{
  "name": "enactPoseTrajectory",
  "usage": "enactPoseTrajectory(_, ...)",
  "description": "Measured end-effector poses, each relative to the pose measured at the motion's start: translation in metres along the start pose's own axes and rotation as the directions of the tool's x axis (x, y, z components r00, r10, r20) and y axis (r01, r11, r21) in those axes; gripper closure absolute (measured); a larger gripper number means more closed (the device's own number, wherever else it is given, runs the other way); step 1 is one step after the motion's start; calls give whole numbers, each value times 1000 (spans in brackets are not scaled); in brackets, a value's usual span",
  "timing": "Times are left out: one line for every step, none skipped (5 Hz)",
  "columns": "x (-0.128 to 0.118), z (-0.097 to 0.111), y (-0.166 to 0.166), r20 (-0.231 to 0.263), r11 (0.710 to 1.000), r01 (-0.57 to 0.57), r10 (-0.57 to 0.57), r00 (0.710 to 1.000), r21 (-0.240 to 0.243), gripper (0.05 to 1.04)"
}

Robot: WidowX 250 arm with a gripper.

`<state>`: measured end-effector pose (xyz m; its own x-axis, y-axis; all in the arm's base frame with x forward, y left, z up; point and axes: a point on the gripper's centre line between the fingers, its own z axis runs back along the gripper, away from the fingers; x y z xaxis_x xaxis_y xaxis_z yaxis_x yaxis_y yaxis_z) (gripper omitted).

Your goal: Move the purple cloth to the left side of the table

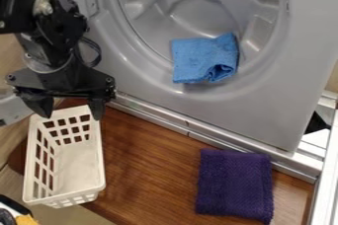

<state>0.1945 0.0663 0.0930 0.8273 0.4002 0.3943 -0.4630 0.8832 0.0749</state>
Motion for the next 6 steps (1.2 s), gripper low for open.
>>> enactPoseTrajectory(-4, -2, 0, -13, 1000, -4, 4, 1000, 3, 83)
enactPoseTrajectory(-10, -4, -35, -9, 996, 65, -65, 998, -54, 82)
enactPoseTrajectory(-22, -16, -67, -34, 990, 112, -115, 993, -86, 83)
enactPoseTrajectory(-26, -26, -92, -30, 984, 149, -153, 988, -99, 83)
enactPoseTrajectory(-43, -49, -132, -46, 961, 244, -252, 967, -127, 83)
enactPoseTrajectory(-61, -71, -167, -57, 935, 310, -324, 944, -172, 83)
